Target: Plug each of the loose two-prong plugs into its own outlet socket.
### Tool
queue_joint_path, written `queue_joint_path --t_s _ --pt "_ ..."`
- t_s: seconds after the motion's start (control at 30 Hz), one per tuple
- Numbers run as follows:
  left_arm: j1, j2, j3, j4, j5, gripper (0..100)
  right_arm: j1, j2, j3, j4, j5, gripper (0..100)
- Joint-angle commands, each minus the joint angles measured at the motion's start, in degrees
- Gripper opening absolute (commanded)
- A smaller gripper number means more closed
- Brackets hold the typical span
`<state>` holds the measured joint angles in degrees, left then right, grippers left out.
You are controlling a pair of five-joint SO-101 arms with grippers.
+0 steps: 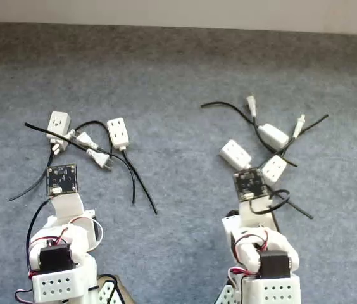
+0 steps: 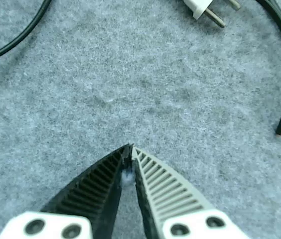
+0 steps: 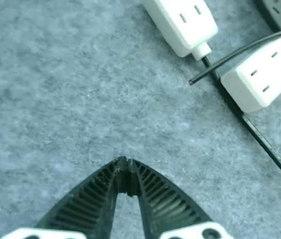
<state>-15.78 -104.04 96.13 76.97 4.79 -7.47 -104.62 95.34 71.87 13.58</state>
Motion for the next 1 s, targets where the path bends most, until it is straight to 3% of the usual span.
queue_joint_path --t_s 0.0,0.2,0.37,0.57,0.77,0.87,0.97 --pt "-0.48 0.13 0.84 -0.09 0.26 1 -3.38 -0.40 7.96 -0.31 0.44 0.7" --pt "-0.48 0.13 0.84 -0.09 0.26 1 -4.00 -0.48 7.78 -1.71 0.62 0.9" --pt "-0.48 0.13 0.84 -0.09 0.26 1 -2.42 -0.48 -1.80 -16.31 4.40 0.9" --pt "-0.48 0.13 0.84 -0.09 0.26 1 -2.07 -0.13 -22.29 -21.05 -4.31 3.9" --pt "-0.48 0.13 0.84 -0.09 0.26 1 -2.24 14.46 -37.76 -20.97 -21.63 28.6" --pt "-0.48 0.13 0.84 -0.09 0.26 1 -7.43 27.74 -45.14 -20.09 -25.23 28.2" --pt "-0.48 0.13 0.84 -0.09 0.26 1 -17.10 39.96 -52.53 -17.36 -25.41 28.2"
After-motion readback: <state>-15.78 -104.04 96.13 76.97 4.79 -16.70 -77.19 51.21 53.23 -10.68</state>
